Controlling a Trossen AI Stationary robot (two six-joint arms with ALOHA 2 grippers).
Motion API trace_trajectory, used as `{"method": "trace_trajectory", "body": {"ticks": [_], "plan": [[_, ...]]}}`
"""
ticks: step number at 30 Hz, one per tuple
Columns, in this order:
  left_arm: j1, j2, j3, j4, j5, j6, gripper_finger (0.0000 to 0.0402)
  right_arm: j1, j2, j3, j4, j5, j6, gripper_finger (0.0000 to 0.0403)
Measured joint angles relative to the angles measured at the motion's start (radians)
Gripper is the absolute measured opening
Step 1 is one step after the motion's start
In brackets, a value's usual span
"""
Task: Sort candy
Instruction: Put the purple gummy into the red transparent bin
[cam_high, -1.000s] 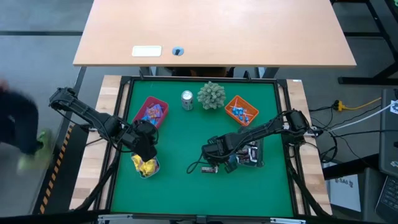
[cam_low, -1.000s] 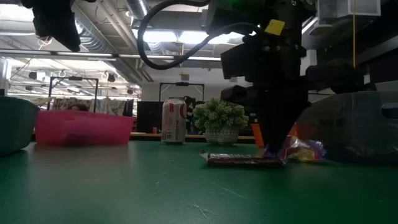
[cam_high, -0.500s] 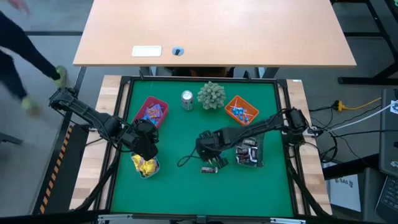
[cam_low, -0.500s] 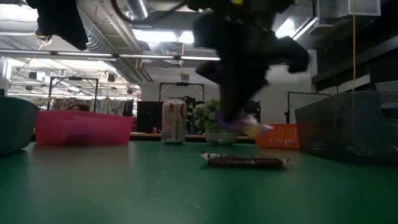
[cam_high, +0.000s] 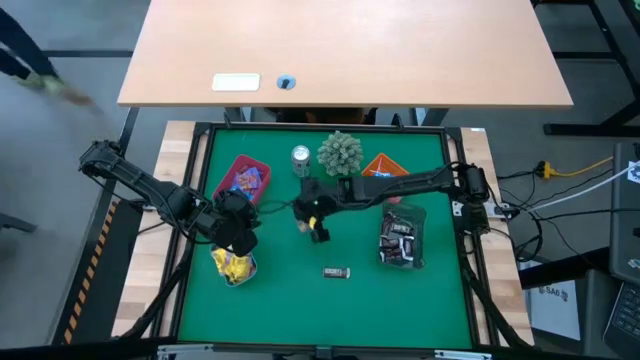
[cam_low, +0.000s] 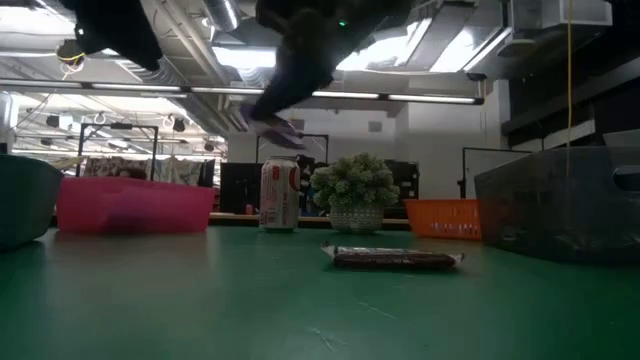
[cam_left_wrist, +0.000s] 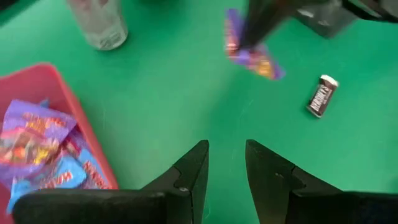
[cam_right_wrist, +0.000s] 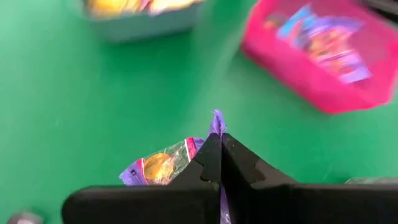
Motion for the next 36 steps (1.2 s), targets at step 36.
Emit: {"method": "trace_trajectory", "body": {"ticks": [36], "plan": [[0.153, 0.000, 0.000, 0.159, 0.006, 0.093, 0.0145, -0.038, 0.000, -0.001, 0.493, 0.119, 0.132, 0.0001]]}}
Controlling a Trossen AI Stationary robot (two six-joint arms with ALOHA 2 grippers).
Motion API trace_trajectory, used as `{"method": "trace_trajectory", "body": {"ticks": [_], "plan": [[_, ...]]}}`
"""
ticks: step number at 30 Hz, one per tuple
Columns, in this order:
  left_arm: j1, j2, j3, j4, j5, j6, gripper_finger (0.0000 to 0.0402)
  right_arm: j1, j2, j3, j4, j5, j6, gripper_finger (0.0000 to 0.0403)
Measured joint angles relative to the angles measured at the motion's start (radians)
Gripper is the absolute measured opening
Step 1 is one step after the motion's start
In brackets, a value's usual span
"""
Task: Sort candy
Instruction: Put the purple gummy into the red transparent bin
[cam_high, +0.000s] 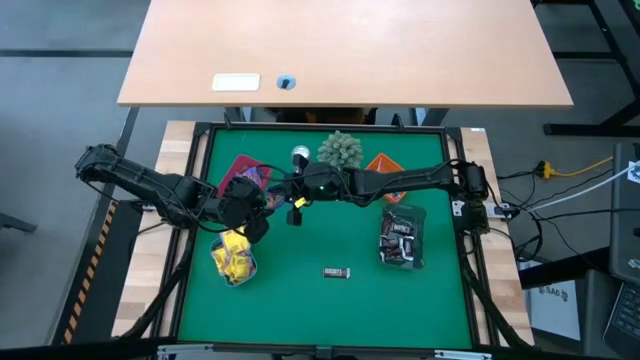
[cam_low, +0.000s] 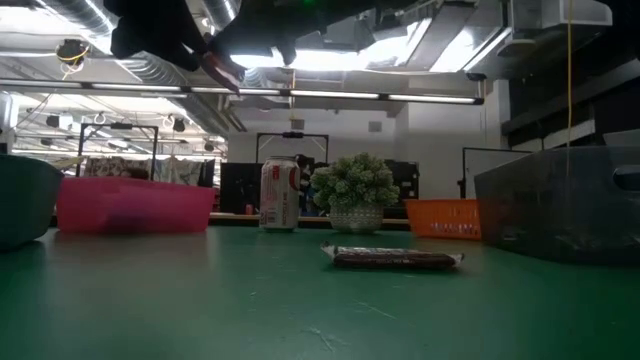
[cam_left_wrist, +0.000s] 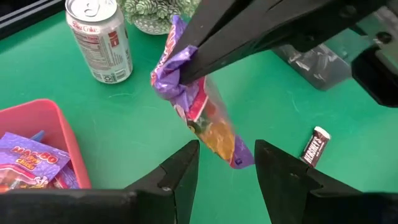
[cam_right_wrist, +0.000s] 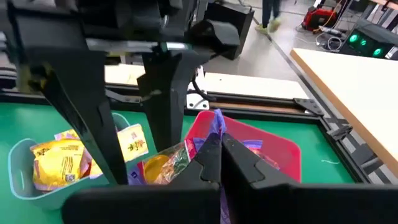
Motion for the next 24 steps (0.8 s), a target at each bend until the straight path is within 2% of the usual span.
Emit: {"method": "trace_trajectory", "body": {"ticks": [11, 22, 24], "plan": [[0.015, 0.000, 0.000, 0.000, 0.000, 0.007, 0.0128, 0.000, 0.000, 0.000, 0.001, 0.000, 0.000, 0.0001], [0.015, 0.000, 0.000, -0.001, -0.002, 0.033, 0.0014, 0.000, 0.000, 0.000, 0.001, -0.001, 0.000, 0.0001], [0.015, 0.000, 0.000, -0.001, -0.002, 0.033, 0.0006, 0.001, 0.000, 0.000, 0.001, 0.000, 0.000, 0.0001]]}}
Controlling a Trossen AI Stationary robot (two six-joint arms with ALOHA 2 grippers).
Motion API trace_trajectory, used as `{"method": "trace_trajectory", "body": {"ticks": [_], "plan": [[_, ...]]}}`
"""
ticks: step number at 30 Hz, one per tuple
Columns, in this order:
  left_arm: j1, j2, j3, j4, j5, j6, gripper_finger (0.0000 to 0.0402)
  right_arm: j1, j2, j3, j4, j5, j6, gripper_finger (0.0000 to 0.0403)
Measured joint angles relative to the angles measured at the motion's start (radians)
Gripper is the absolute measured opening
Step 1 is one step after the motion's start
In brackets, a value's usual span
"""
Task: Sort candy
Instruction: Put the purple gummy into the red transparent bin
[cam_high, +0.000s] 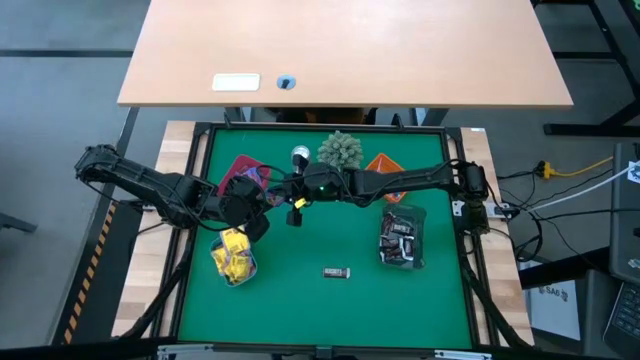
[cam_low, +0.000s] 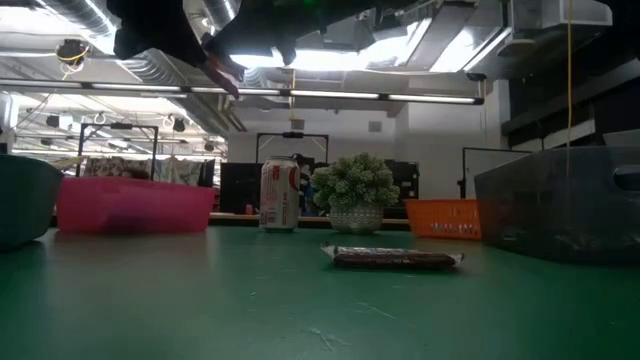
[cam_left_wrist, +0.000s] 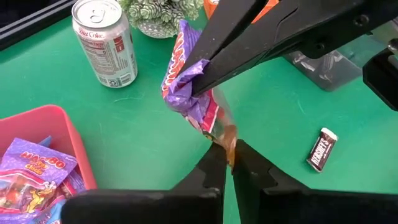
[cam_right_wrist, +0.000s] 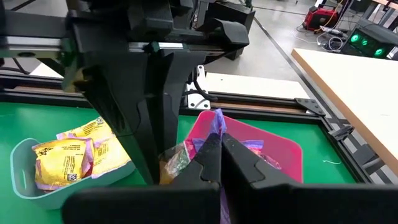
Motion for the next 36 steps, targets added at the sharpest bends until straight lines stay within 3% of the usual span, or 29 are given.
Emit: {"method": "trace_trajectory", "body": {"ticks": [9, 13, 22, 28, 36], "plan": [[0.000, 0.000, 0.000, -0.002, 0.000, 0.000, 0.0002, 0.000, 0.000, 0.000, -0.003, -0.001, 0.000, 0.0001], [0.000, 0.000, 0.000, -0.009, 0.003, 0.000, 0.0001, -0.001, 0.000, 0.000, -0.003, -0.047, 0.000, 0.0007], [0.000, 0.000, 0.000, -0.012, 0.002, 0.000, 0.0000, -0.001, 0.000, 0.001, -0.005, -0.050, -0.007, 0.0111], [0.000, 0.000, 0.000, -0.055, 0.001, 0.000, 0.0000, -0.001, 0.000, 0.076, -0.123, -0.045, -0.008, 0.0154], [0.000, 0.000, 0.000, -0.126, 0.001, -0.002, 0.0000, -0.001, -0.001, 0.215, -0.393, -0.045, -0.011, 0.0161]]}}
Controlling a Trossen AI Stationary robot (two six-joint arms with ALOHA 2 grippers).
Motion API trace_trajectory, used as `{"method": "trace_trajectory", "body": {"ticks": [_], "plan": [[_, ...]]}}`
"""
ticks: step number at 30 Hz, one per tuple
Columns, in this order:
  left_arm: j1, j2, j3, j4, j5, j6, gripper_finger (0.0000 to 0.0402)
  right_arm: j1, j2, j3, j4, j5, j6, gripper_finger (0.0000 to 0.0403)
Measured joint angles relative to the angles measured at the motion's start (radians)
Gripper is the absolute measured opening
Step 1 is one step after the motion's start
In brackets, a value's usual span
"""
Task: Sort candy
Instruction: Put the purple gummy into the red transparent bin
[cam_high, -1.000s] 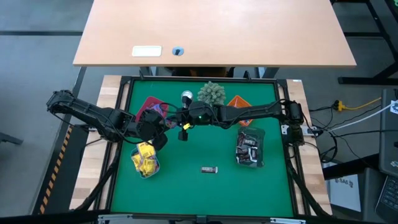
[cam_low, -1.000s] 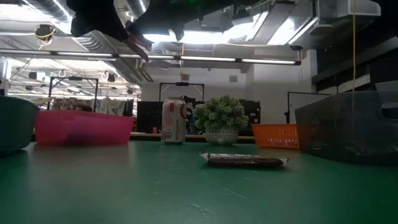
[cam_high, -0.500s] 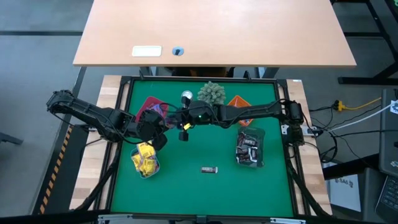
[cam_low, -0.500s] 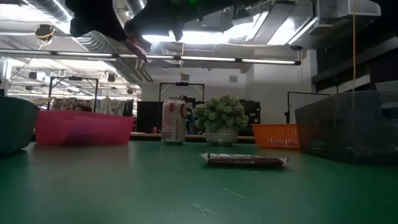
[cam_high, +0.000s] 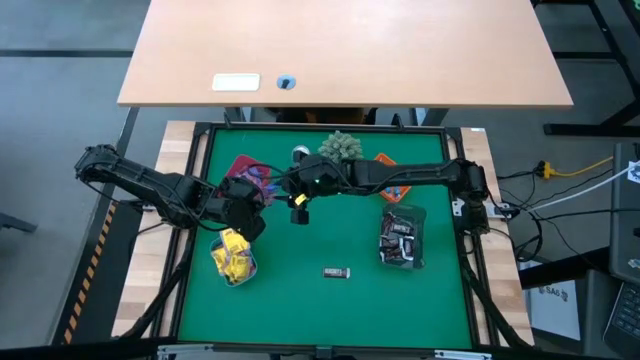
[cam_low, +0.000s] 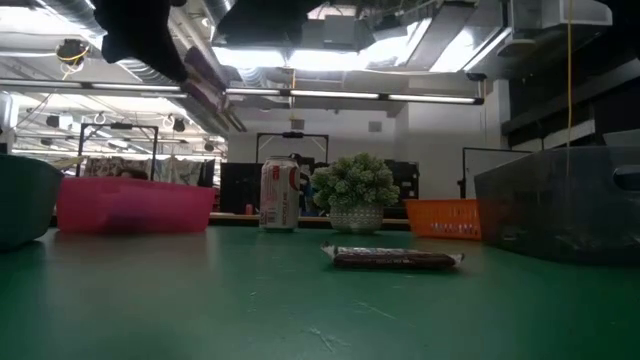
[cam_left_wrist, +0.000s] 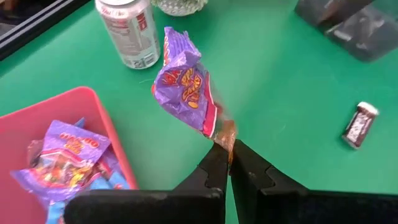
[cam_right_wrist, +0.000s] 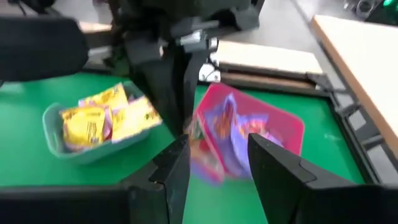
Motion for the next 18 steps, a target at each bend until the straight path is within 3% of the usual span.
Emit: {"method": "trace_trajectory", "body": {"ticks": [9, 18], "plan": [[0.038, 0.000, 0.000, -0.173, -0.001, -0.033, 0.0000, 0.000, 0.000, 0.040, -0.153, -0.021, 0.013, 0.0161], [0.138, 0.000, 0.000, -0.340, -0.026, -0.033, 0.0000, 0.002, 0.000, 0.038, -0.341, -0.237, 0.043, 0.0161]]}}
